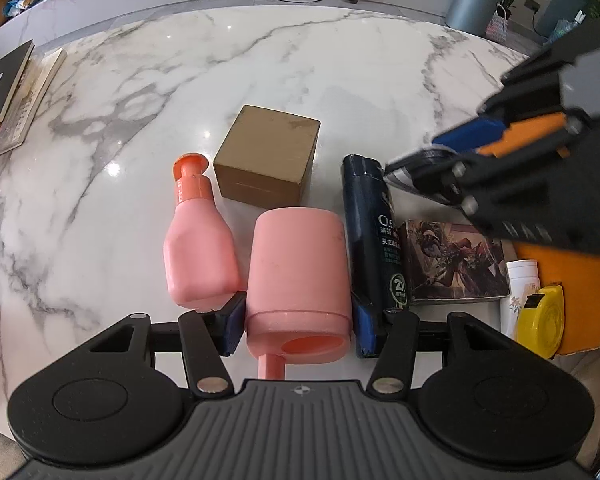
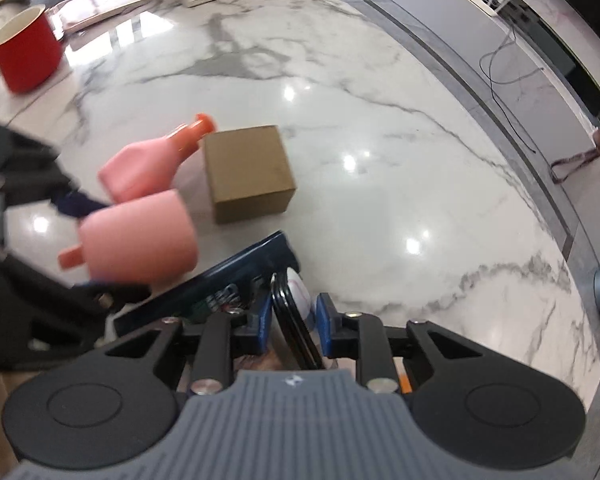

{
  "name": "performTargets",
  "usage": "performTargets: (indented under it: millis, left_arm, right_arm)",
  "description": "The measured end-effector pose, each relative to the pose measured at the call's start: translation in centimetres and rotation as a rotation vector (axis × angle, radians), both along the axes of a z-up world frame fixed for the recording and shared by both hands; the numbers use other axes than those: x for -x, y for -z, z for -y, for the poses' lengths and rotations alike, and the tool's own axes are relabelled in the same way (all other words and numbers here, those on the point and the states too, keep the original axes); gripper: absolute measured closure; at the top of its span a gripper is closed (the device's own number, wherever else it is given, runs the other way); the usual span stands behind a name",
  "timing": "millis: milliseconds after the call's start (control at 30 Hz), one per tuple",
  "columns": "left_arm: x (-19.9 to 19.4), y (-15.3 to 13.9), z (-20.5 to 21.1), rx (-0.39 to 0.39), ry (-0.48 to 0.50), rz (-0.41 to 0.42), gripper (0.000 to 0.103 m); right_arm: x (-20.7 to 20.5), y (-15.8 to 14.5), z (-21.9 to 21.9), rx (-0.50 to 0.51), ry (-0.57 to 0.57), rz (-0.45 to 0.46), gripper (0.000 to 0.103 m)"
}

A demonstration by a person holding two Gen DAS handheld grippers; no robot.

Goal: Organize rigid objects
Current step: 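Close the left tool on the pink cup while the right tool grasps the plaid pouch, then carry the pink cup with the left tool while the right tool carries the plaid pouch to the orange box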

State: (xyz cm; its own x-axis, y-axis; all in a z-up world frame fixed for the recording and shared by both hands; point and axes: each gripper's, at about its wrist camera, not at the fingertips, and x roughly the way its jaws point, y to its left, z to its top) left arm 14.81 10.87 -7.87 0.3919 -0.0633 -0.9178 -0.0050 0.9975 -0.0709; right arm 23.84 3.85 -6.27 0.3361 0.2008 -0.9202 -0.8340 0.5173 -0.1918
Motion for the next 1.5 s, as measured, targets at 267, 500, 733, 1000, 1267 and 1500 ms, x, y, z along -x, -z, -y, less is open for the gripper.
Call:
performTargets:
  millis: [267,500,733,1000,1267,1500]
  left_arm:
    - [-0.2,0.5,-0.1,0.008,-0.001,-0.015,0.041]
    - [-0.8,1.2,-0.1,0.008,-0.007,-0.038,0.041]
    - [-0.3,0.5,0.3,-0.016,0.0,0.006,0.041]
    - [1.1,-2.2,0.9,-0.01,-0.022,0.098,0.042]
    - [1.4,-7.2,3.6,0.003,0.023,0.208,0.042]
    - [1.3,-11.0,7.6,0.047,0.104,0.287,0.042]
  right_arm:
    - [-2.8,2.5,0.1,0.015,0.049,-0.064,0.078]
    - [-3.8,4.0,1.5,0.091,0.086,-0.103,0.075]
    - [-3.0,3.0,2.6,0.061,0.115,-0.055,0.084]
    - [-0.1,-0.8,3.6,-0.027,0.145,0.049,0.084]
    - [2.3,-6.3,6.7,-0.183,0.212,0.108,0.084]
    - [3.8,-11.2,12.3,-0.272,0.308,0.178,0.084]
